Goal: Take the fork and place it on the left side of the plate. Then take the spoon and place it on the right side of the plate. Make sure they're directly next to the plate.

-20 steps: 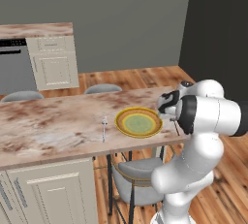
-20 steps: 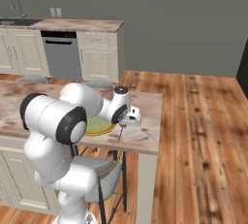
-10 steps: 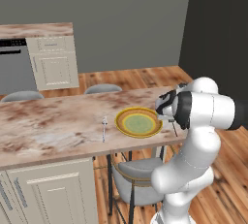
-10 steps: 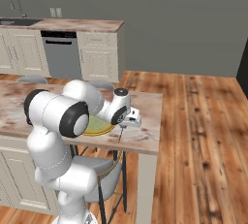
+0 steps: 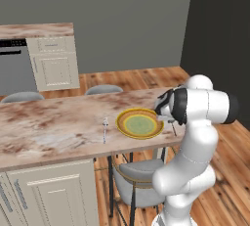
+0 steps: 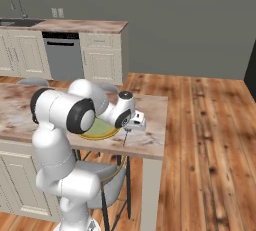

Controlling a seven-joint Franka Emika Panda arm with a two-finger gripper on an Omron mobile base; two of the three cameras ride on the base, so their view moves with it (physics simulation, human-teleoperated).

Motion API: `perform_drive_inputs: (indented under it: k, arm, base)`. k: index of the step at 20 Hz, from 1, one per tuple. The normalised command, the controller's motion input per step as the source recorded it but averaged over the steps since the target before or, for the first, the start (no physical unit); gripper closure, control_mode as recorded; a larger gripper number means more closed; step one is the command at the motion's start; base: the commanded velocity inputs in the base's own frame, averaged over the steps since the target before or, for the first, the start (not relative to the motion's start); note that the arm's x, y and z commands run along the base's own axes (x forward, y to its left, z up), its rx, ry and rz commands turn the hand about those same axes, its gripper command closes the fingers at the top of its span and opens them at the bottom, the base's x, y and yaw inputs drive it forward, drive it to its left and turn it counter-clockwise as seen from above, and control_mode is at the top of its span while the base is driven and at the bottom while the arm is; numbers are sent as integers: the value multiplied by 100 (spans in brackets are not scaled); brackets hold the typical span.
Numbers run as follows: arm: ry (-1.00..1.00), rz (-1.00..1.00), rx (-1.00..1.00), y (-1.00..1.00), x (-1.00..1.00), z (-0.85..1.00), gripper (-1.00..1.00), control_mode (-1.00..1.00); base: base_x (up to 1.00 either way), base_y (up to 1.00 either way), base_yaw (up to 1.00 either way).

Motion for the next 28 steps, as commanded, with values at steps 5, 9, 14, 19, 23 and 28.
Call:
perform_drive_inputs:
  k: [5, 9, 14, 19, 23, 28]
  arm:
    - [0, 0, 0, 0, 16, -5, 100, -100]
    - [1, 0, 0, 0, 11, -12, -100, -100]
    - [0, 0, 0, 0, 2, -11, -100, -100]
    - [-1, 0, 0, 0, 0, 0, -100, -100]
    - [-9, 0, 0, -11, -18, 26, -100, -100]
    - [-11, 0, 0, -18, -30, 56, -100, -100]
  base:
    - [0, 0, 0]
    - [0, 0, 0]
    - [0, 0, 0]
    - [0, 0, 0]
    - [0, 0, 0]
    - [0, 0, 0]
